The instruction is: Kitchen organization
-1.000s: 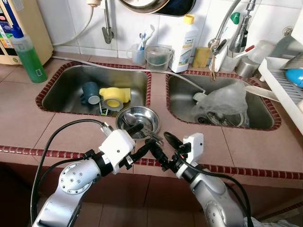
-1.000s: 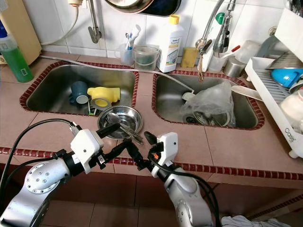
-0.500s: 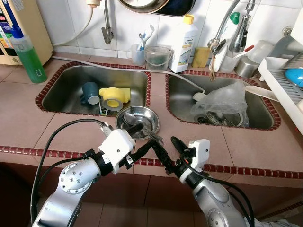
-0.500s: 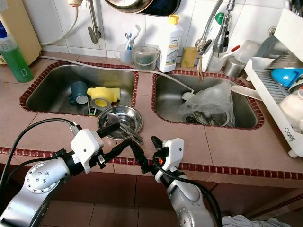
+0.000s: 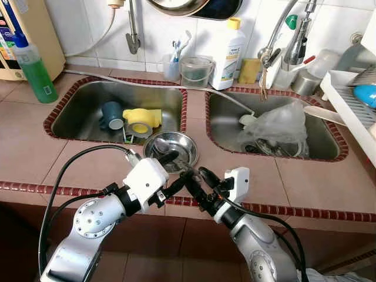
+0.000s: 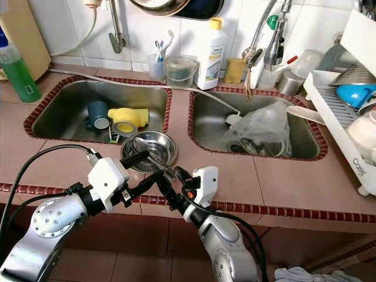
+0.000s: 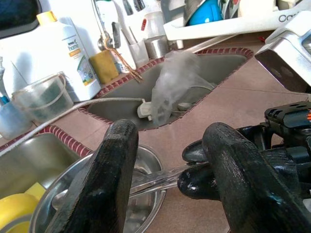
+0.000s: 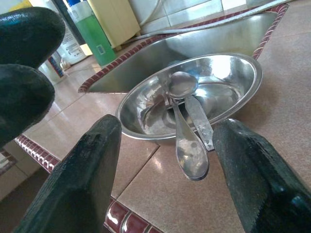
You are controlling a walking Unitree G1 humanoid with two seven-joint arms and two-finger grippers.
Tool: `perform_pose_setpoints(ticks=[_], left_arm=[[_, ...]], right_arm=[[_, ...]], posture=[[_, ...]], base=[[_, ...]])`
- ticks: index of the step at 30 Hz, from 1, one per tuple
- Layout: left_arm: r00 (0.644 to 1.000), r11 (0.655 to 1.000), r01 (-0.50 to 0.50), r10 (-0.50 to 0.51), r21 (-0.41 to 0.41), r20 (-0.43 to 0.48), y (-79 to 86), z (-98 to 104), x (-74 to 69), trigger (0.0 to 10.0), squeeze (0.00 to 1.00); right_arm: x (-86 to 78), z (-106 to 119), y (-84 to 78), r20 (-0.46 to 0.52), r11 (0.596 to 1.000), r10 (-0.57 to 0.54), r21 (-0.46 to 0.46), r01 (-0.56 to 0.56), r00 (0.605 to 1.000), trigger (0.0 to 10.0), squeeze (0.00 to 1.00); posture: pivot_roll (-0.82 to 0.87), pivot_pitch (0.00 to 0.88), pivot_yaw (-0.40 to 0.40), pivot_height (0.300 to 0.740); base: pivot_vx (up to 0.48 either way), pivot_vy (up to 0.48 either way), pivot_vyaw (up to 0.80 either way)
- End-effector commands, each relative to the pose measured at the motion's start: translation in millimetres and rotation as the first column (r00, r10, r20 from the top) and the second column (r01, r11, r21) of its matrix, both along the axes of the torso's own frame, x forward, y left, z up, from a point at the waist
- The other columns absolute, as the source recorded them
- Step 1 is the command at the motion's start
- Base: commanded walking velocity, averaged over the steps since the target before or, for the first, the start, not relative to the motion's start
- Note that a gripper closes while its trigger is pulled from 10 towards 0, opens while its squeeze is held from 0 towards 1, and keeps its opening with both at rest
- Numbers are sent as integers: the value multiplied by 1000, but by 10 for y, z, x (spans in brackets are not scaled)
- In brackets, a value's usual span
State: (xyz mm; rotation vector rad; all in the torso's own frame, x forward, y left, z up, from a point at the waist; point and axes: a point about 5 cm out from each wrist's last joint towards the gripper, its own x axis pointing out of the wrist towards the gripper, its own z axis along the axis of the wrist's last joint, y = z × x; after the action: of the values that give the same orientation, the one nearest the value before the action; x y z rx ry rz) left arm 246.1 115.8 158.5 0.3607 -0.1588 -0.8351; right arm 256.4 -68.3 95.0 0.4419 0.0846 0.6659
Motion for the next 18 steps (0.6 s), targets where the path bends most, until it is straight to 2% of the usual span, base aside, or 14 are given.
perform_pose_setpoints(ticks=[1,10,16,17,18], left_arm=[[1000,1000,-7,7,5,11,19,34,-15,10000,0],[1000,1000,-6,6,7,9,14,29,-26,10000,0],[1000,1000,0,0,14,9,19,31,-26,10000,0],[1000,1000,1,-1,13,7,18,32,-25,10000,0],[1000,1000,3,-3,17,9,16,34,-26,10000,0]], right_arm=[[-11,30,18,-2,999,-31,36,31,1000,10000,0],[-102,101,-125,-1,995,-71,71,71,997,10000,0],[-133,99,-124,-53,987,-78,138,85,996,10000,0],[-123,97,-114,-67,983,-78,162,88,995,9255,0],[-101,101,-111,-89,975,-86,196,102,992,9686,0]], posture=[[154,44,-49,740],[149,48,-51,740],[149,47,-45,740],[149,46,-44,740],[152,45,-44,740]], base=[[0,0,0],[0,0,0],[0,0,0],[0,0,0],[0,0,0]])
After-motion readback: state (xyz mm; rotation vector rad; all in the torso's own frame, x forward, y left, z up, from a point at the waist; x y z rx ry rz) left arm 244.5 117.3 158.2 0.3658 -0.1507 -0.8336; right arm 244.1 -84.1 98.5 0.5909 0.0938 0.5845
